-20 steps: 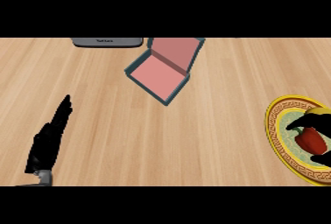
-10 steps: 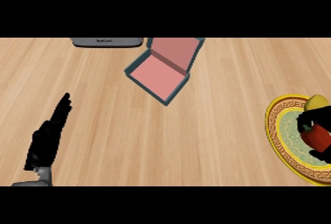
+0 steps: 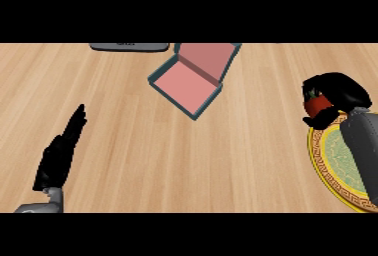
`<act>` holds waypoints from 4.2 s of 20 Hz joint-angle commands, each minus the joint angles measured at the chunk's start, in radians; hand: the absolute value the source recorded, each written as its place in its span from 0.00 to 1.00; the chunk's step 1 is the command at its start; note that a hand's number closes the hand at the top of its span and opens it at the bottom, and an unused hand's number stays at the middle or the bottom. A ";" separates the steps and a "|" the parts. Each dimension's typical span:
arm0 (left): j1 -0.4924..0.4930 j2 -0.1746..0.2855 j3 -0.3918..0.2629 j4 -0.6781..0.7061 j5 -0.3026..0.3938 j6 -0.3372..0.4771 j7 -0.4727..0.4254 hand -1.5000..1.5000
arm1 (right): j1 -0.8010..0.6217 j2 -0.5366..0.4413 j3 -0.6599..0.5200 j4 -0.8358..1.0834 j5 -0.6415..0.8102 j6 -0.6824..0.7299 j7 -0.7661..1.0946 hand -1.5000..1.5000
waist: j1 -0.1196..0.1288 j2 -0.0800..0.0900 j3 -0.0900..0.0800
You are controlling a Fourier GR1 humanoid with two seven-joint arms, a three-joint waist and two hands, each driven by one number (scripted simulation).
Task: Pick the bell pepper from the plate and place it in the cardboard box
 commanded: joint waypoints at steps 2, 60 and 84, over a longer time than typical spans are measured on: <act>-0.016 0.028 0.037 0.018 0.023 -0.031 0.003 0.50 | -0.178 0.017 -0.026 0.130 0.038 -0.087 0.058 1.00 | -0.008 -0.001 0.000; -0.031 -0.044 -0.006 -0.024 -0.038 -0.029 0.016 0.50 | -0.764 0.416 -0.309 0.558 -0.469 -0.319 0.152 0.00 | 0.047 0.019 0.001; -0.053 -0.016 0.016 -0.057 -0.031 -0.052 0.060 0.50 | -0.561 -0.093 -0.622 0.598 -0.760 -0.075 -0.095 0.00 | 0.036 0.028 0.004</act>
